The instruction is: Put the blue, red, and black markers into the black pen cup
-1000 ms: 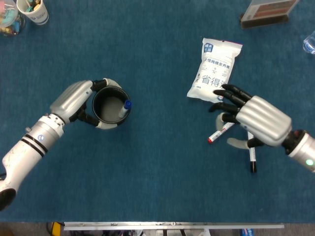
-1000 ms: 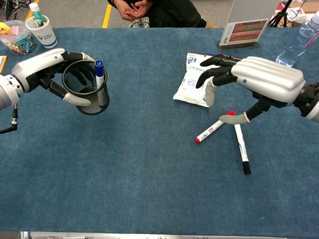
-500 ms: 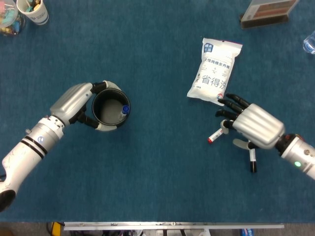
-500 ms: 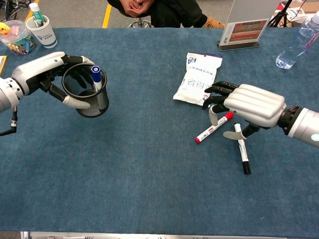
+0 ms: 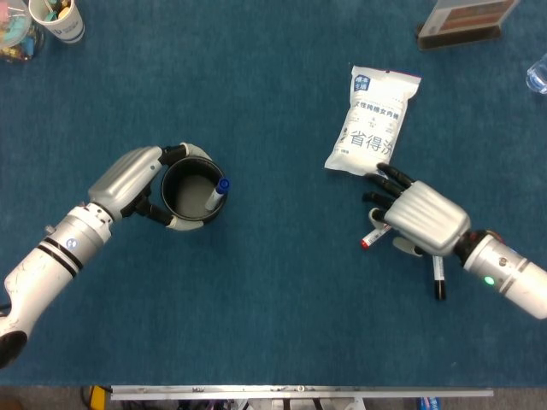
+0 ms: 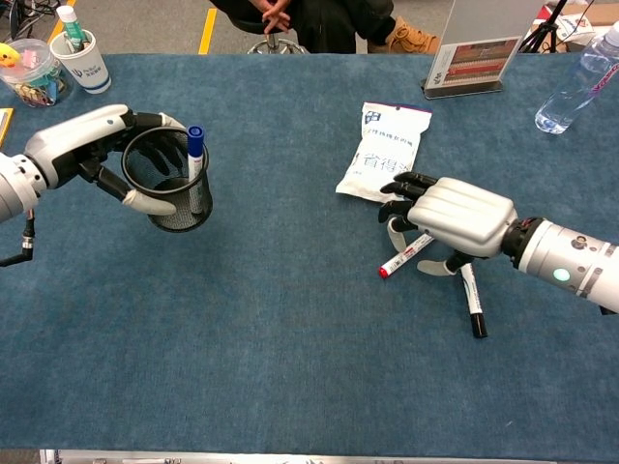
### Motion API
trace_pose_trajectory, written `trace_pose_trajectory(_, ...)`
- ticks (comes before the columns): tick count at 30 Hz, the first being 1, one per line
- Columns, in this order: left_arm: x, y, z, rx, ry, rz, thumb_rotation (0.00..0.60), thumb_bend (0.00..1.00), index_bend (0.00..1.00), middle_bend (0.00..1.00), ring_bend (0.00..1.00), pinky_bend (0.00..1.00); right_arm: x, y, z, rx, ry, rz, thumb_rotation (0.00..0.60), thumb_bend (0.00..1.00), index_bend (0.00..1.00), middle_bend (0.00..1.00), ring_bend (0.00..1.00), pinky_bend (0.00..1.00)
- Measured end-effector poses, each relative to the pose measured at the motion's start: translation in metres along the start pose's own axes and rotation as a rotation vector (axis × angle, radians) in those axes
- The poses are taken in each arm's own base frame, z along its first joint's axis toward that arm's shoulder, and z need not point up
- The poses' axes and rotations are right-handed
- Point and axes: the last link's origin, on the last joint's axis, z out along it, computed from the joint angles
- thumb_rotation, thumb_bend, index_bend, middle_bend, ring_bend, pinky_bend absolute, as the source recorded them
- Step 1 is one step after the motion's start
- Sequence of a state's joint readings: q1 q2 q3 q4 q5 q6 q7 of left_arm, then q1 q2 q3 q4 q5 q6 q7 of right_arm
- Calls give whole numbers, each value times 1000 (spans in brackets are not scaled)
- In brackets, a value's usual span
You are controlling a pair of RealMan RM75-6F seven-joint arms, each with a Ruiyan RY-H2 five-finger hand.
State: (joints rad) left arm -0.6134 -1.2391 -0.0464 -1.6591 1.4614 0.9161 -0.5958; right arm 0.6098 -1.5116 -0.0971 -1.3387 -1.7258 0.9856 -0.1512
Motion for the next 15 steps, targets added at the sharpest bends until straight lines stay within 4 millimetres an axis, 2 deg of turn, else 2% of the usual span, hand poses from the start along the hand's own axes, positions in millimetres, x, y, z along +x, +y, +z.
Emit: trace_pose_trajectory(15,1,-3,-3,0,3,-5,600,60,318,325,339,330,-4,-8,17,8,-29,-36,600,236,505,256,75,33)
